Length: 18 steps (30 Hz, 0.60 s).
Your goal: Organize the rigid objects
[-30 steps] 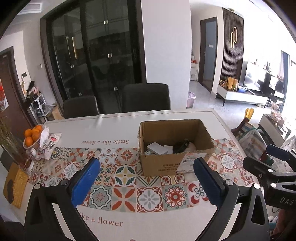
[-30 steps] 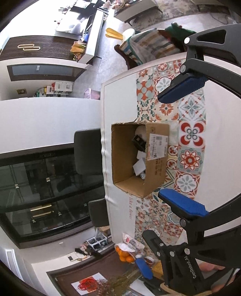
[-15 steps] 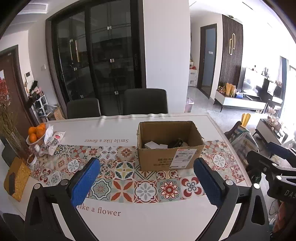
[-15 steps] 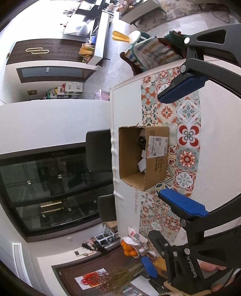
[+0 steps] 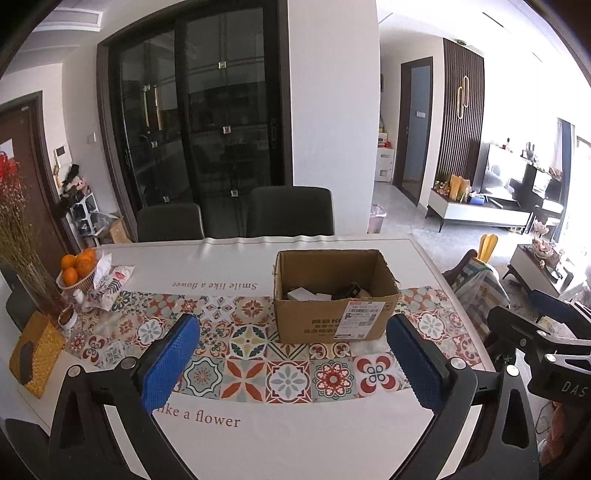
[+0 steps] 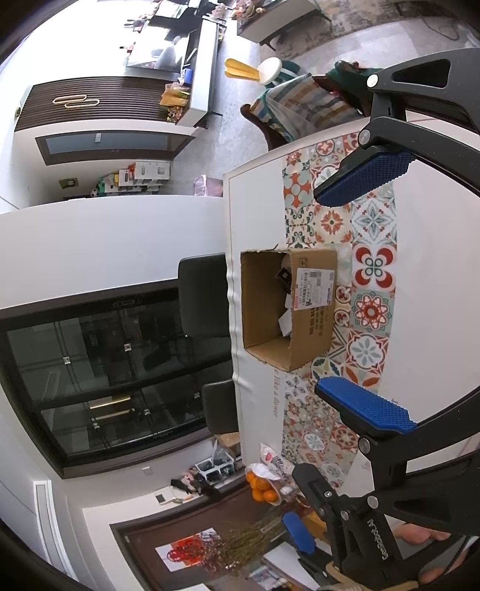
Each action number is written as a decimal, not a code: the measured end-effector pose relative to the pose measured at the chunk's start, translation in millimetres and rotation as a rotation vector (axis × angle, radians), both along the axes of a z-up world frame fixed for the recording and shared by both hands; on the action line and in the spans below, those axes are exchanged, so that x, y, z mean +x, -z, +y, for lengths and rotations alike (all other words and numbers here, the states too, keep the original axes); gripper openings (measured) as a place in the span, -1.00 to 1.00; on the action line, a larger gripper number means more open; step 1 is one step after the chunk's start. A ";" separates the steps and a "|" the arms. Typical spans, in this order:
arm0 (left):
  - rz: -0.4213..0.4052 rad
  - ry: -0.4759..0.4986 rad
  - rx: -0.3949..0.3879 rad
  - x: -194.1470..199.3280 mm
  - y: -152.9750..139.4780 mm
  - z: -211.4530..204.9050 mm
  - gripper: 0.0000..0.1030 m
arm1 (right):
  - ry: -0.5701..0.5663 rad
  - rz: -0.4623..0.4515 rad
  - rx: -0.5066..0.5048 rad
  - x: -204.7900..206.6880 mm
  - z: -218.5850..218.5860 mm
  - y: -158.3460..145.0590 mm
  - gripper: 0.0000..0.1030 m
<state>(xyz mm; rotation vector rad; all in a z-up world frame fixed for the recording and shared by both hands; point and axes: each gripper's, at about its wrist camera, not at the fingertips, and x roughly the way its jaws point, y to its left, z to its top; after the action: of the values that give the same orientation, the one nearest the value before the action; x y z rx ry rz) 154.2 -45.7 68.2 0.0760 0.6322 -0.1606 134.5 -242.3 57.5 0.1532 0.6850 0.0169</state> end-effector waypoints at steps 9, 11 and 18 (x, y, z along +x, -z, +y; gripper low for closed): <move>0.003 0.008 -0.003 -2.2 -1.2 -1.1 1.00 | -0.005 -0.010 0.001 -4.9 0.9 -1.9 0.81; 0.002 0.007 -0.003 -2.4 -1.6 -1.4 1.00 | -0.005 -0.009 0.000 -4.9 1.0 -1.2 0.81; -0.002 0.009 -0.001 -3.3 -3.3 -3.8 1.00 | -0.003 -0.010 0.001 -5.4 1.9 -1.9 0.81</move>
<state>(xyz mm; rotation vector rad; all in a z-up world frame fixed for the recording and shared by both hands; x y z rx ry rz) 150.9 -49.5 71.5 0.0781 0.6301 -0.1693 129.2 -240.4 59.5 0.1528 0.6748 0.0210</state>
